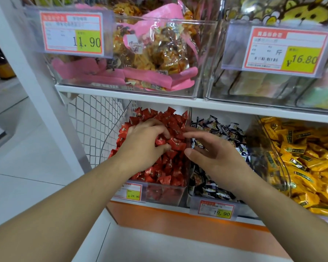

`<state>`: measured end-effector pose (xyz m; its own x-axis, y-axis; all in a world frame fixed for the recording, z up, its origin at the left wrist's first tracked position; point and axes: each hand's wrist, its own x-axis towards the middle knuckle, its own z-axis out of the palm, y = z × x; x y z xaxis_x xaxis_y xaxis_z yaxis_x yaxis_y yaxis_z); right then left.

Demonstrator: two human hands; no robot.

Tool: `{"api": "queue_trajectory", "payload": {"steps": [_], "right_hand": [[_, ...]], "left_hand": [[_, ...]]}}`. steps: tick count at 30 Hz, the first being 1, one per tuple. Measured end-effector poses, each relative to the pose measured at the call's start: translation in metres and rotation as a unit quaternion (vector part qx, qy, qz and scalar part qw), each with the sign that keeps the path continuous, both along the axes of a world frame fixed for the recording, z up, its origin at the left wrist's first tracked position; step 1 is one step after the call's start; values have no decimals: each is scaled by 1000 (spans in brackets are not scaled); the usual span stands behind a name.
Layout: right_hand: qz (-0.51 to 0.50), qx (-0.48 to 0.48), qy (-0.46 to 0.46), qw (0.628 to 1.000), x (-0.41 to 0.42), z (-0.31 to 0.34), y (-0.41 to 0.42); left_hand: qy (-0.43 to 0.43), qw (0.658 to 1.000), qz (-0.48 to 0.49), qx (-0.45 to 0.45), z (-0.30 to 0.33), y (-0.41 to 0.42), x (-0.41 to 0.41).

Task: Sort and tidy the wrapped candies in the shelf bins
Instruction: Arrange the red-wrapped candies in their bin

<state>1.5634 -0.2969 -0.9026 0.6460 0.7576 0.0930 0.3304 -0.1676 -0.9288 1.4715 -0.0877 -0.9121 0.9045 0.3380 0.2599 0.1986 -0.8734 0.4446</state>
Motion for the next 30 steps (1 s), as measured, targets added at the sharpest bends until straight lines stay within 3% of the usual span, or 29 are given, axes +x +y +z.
{"api": "queue_trajectory", "payload": {"steps": [5,8,14,30], "right_hand": [[-1,5,2,1000,0,-1,2],[0,7,9,1000,-1,0,2],[-4,8,13,1000,-2,-1,2],[8,13,4,1000,3,-3,0]], "left_hand": [[2,998,-31,-58,6,-8,-22],[52,992,-67,-90,5,-11,-33],[160,984,-70,-41,0,-10,-23],[28,999,-21,-32,-14,5,9]]}}
